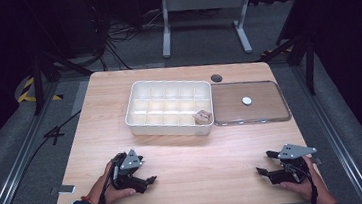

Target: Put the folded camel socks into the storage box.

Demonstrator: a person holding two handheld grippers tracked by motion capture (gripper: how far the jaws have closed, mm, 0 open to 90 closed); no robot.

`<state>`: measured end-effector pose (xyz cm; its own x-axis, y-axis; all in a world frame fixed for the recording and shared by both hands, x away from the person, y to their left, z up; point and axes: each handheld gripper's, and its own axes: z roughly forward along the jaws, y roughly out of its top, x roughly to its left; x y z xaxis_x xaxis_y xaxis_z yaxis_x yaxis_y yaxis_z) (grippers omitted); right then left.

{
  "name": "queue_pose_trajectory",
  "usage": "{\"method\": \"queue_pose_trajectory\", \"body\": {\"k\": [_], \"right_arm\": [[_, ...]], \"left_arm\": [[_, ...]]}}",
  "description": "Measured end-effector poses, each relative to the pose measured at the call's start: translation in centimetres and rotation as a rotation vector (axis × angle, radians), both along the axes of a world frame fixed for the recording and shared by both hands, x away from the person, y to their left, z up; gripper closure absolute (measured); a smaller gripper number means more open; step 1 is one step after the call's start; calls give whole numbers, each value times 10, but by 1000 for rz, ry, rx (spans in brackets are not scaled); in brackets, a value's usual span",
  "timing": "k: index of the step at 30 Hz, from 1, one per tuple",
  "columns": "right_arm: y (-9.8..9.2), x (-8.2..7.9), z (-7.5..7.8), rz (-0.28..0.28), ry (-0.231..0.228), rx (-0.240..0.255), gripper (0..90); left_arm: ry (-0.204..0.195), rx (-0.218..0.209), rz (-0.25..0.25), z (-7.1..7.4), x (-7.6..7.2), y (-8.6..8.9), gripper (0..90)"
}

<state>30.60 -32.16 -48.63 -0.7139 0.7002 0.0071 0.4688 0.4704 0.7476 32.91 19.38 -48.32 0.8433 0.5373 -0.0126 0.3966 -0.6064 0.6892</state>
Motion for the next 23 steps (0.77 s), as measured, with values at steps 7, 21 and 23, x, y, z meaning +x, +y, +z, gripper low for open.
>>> {"method": "queue_pose_trajectory", "body": {"k": [7,21,23], "right_arm": [[0,1,0,2,-1,1,256],[0,1,0,2,0,1,256],[0,1,0,1,1,2,256]], "left_arm": [[-1,2,-5,0,1,0,141],[0,1,-1,0,1,0,141],[1,-4,3,0,1,-1,141]]}}
